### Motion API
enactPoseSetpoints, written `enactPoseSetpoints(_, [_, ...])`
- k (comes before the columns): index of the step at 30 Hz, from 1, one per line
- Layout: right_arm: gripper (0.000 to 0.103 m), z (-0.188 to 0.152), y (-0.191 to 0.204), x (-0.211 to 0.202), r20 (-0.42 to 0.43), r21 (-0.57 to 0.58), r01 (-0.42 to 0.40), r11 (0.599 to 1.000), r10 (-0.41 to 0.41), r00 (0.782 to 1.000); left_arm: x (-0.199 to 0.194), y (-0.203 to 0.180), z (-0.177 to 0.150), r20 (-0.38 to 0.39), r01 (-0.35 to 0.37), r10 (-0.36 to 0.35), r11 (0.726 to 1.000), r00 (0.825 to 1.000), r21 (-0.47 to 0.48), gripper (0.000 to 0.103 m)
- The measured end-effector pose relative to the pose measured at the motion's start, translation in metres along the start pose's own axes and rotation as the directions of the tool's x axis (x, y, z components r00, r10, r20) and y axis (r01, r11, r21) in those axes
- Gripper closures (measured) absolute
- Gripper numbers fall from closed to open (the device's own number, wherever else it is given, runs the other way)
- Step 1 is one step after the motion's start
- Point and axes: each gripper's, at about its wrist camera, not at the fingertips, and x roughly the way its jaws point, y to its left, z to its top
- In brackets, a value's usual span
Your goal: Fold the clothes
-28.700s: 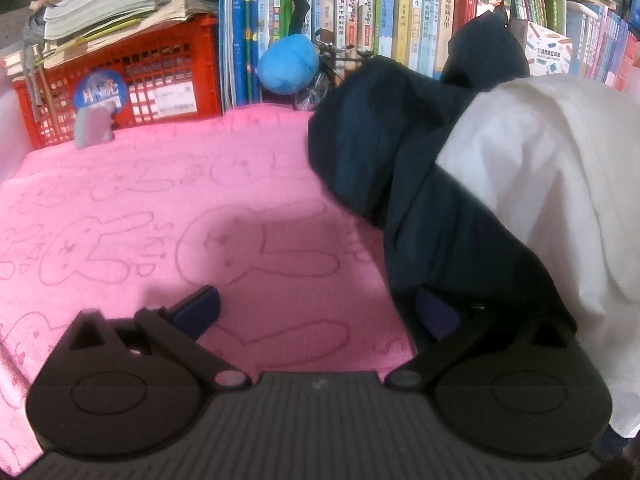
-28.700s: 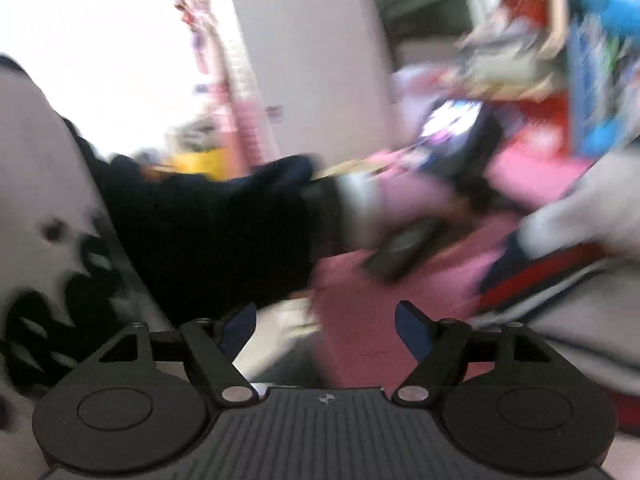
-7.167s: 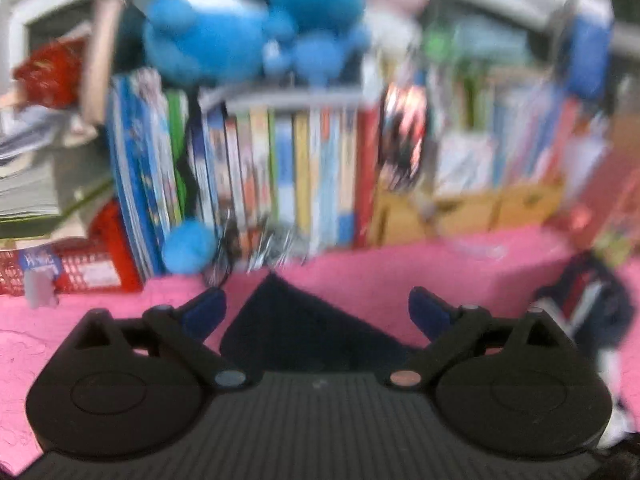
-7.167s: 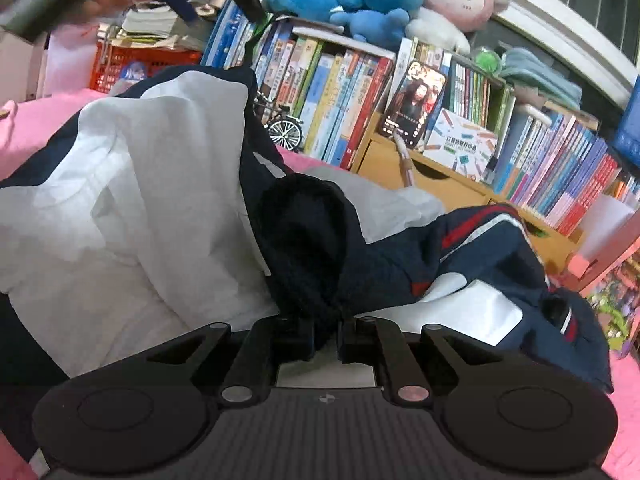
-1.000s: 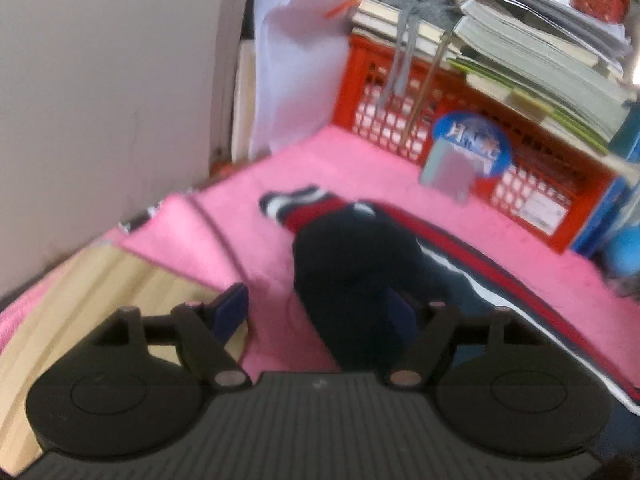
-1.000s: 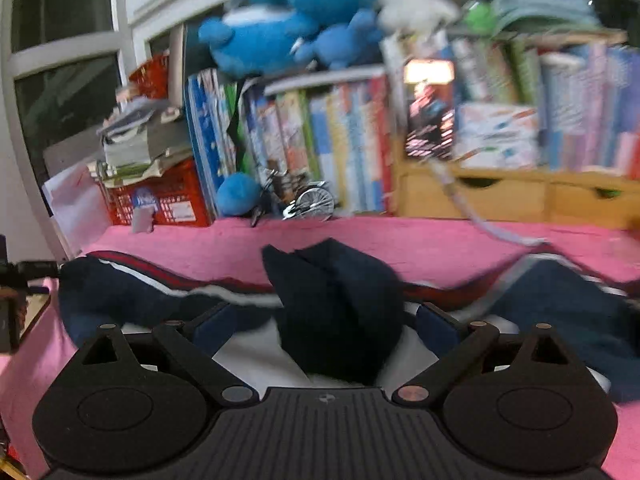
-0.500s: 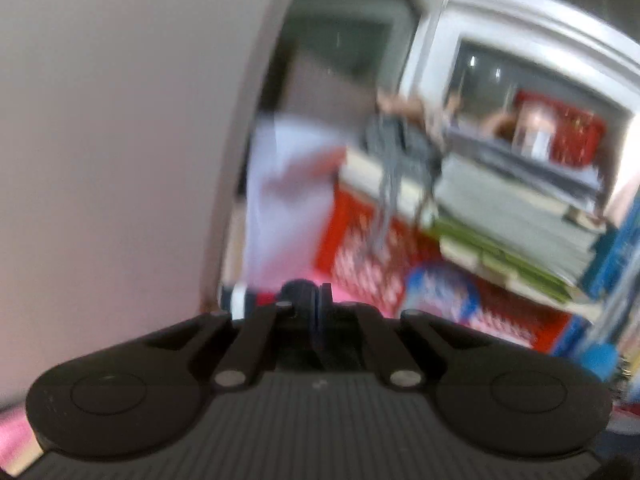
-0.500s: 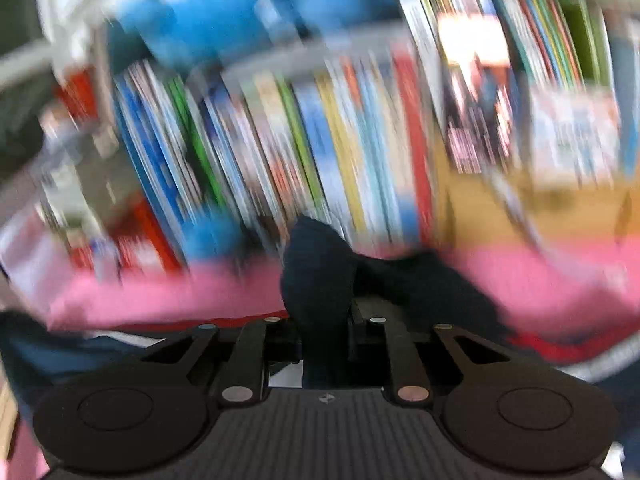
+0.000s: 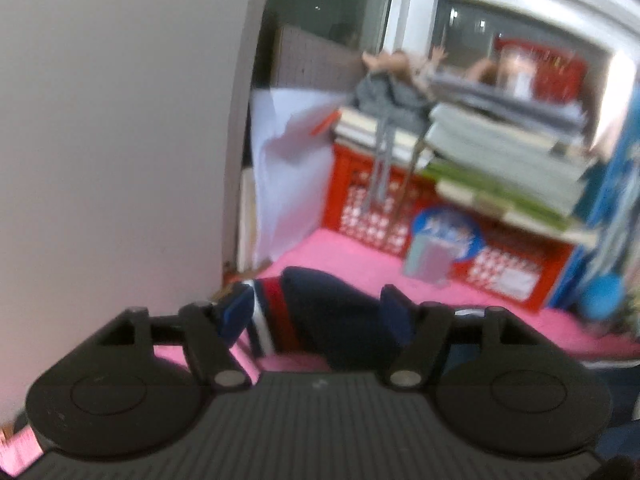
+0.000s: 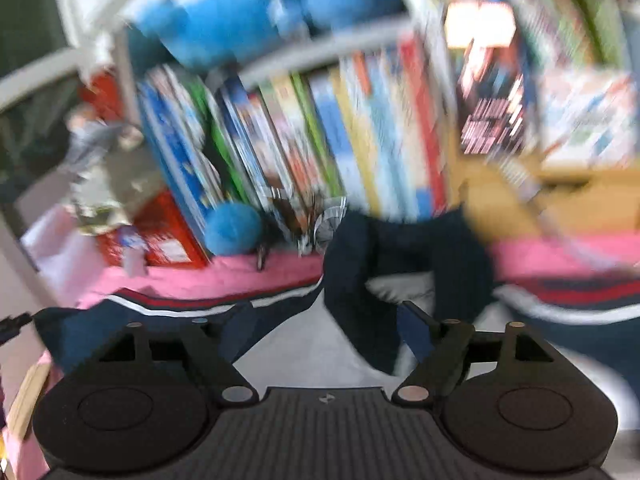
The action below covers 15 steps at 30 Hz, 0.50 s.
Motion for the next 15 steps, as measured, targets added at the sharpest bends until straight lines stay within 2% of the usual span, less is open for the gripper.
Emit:
enactPoseSetpoints(2, [0.015, -0.005, -0.012, -0.046, 0.069, -0.036, 0.021, 0.999, -0.018, 0.997, -0.01, -0.007, -0.004, -0.009, 0.037, -0.037, 0.999, 0.999, 0.001, 0.026])
enactPoseSetpoints(3, [0.014, -0.01, -0.017, -0.065, 0.094, -0.05, 0.042, 0.998, -0.037, 0.995, -0.009, -0.007, -0.007, -0.021, 0.047, -0.047, 0.999, 0.999, -0.023, 0.021])
enactPoseSetpoints(5, [0.011, -0.024, -0.031, -0.101, 0.126, -0.064, 0.082, 0.995, -0.074, 0.989, 0.002, -0.003, -0.013, -0.055, 0.042, -0.049, 0.993, 0.997, -0.114, 0.021])
enactPoseSetpoints(7, [0.011, -0.047, -0.044, -0.128, 0.127, -0.062, 0.126, 0.99, -0.117, 0.985, 0.019, 0.011, -0.015, -0.078, 0.006, -0.027, 0.967, 0.997, -0.254, 0.021])
enactPoseSetpoints(9, [0.011, -0.073, -0.046, -0.143, 0.115, -0.059, 0.179, 0.982, -0.171, 0.979, 0.037, 0.024, -0.017, -0.092, -0.03, -0.004, 0.929, 0.996, -0.368, 0.021])
enactPoseSetpoints(12, [0.011, -0.116, -0.05, -0.164, 0.102, -0.027, 0.265, 0.964, -0.261, 0.96, 0.071, 0.026, -0.016, -0.122, -0.082, 0.035, 0.909, 0.992, -0.409, 0.021])
enactPoseSetpoints(13, [0.011, -0.129, -0.052, -0.17, 0.095, -0.009, 0.282, 0.959, -0.28, 0.955, 0.083, 0.027, -0.016, -0.136, -0.082, 0.024, 0.893, 0.99, -0.442, 0.021])
enactPoseSetpoints(14, [0.011, -0.139, -0.055, -0.174, 0.08, 0.015, 0.295, 0.956, -0.295, 0.952, 0.094, 0.028, -0.016, -0.151, -0.077, 0.005, 0.873, 0.989, -0.481, 0.024])
enactPoseSetpoints(15, [0.011, -0.145, -0.058, -0.175, 0.064, 0.037, 0.311, 0.95, -0.313, 0.948, 0.102, 0.029, -0.015, -0.154, -0.071, -0.013, 0.849, 0.988, -0.523, 0.046])
